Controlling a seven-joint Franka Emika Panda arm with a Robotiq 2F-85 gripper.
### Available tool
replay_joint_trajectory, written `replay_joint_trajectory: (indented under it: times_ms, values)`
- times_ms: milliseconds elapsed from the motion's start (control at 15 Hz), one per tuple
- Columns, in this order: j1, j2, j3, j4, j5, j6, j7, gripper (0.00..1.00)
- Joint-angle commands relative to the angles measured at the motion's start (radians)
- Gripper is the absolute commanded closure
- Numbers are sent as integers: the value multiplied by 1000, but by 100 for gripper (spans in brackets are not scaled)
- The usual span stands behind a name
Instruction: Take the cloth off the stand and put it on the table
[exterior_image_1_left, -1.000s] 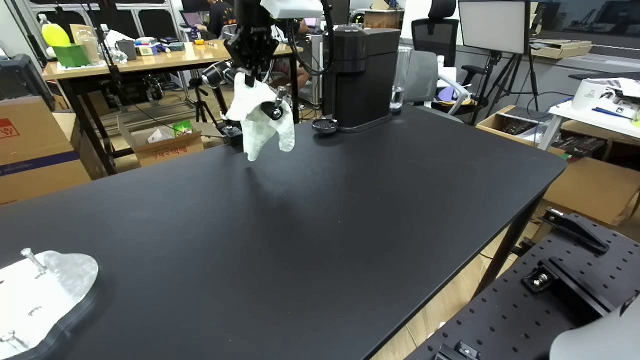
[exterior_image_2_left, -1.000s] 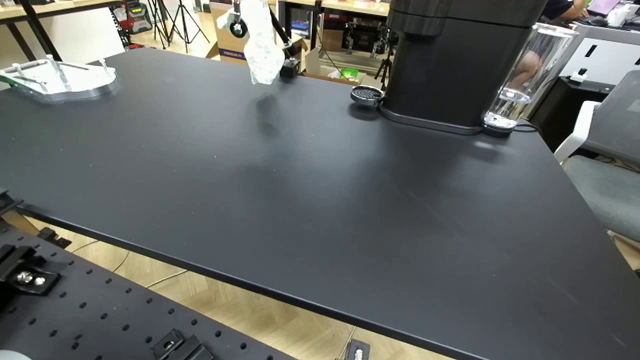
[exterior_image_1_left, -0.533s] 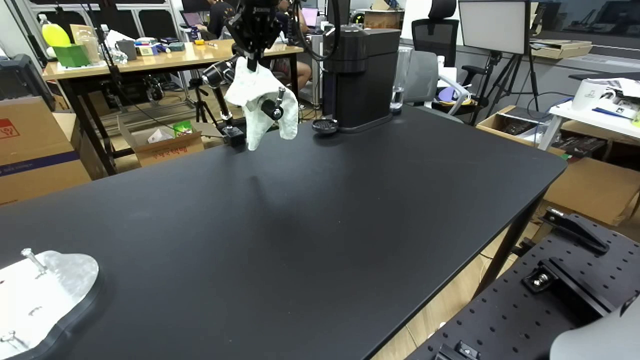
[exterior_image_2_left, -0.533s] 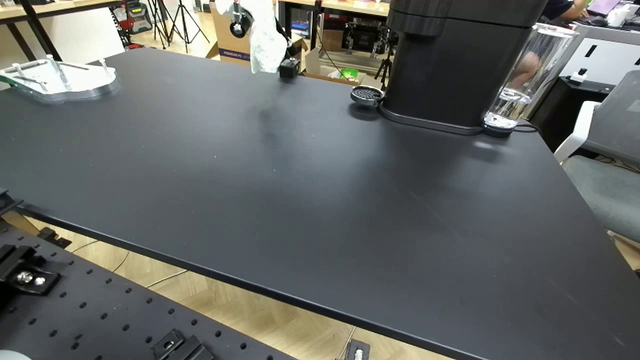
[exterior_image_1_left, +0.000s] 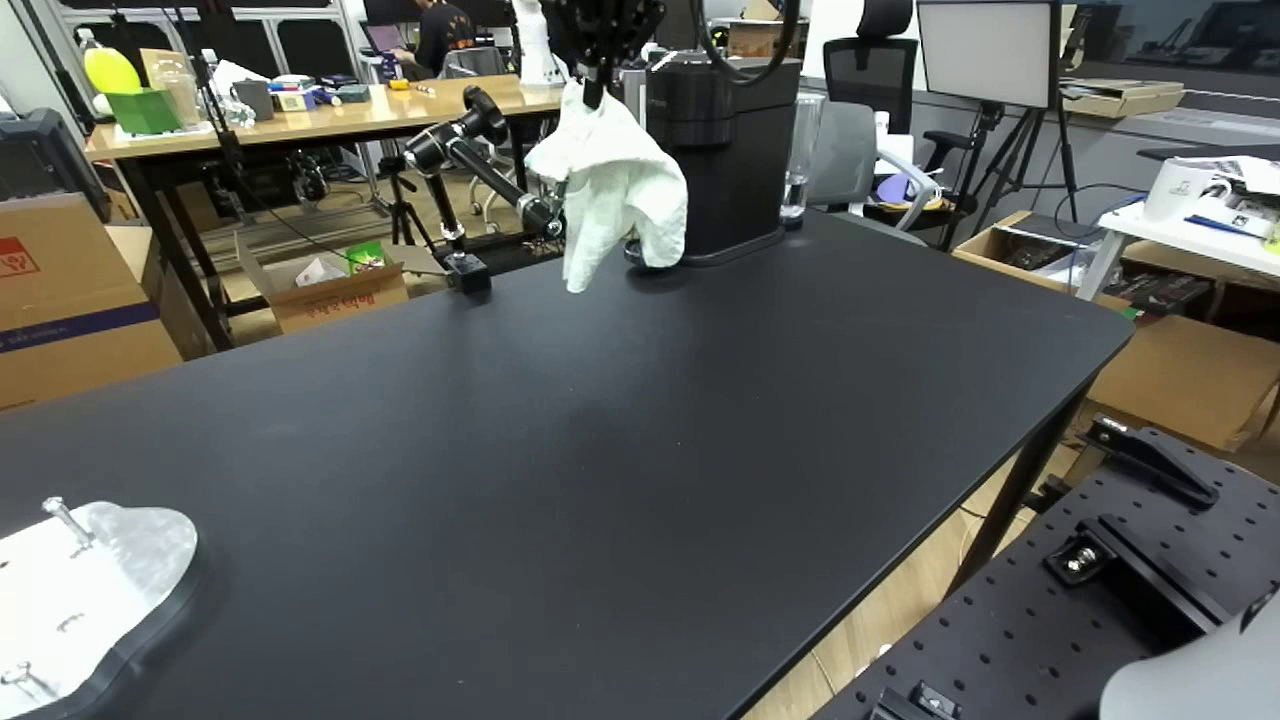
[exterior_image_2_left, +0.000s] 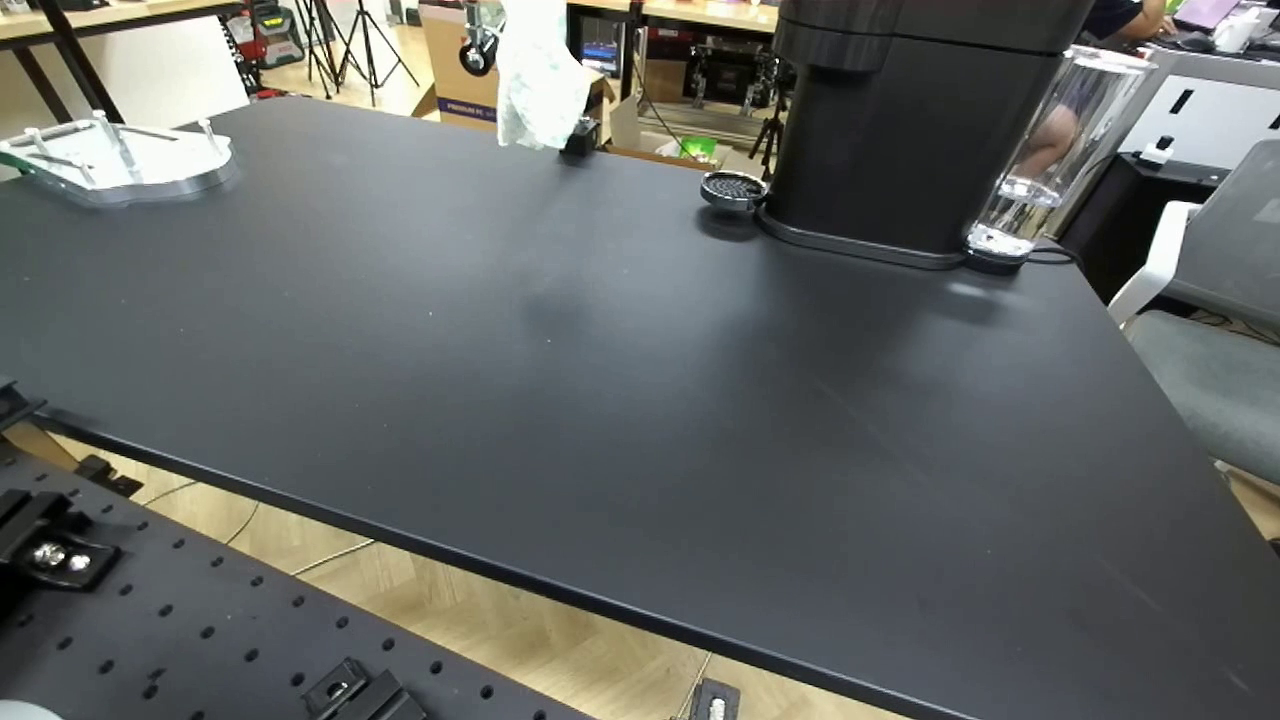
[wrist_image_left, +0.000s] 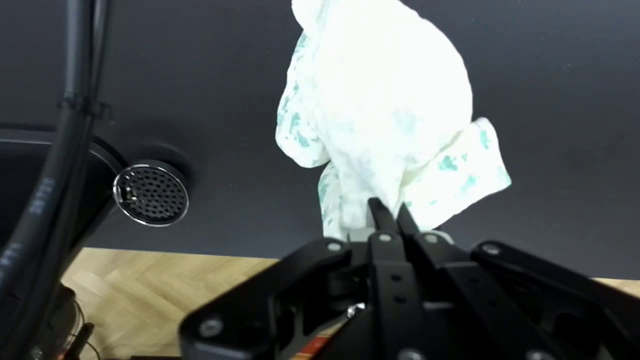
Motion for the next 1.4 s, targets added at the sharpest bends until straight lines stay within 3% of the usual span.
replay_joint_trajectory:
  times_ms: [0,600,667,733,1067,1333]
  values:
    - [-18,-86,-28,-103,-9,3,69,99]
    - [-41,-66,-67,-179,9,37,51,99]
    - [-41,-61,-68,-179,22,31,41,72]
    - [-41,-59,-69,-180,29,30,36,71]
    - [-39,-63,-67,-186,46,14,23,38]
    - [-36,-76,-63,-184,16,-66,20,11]
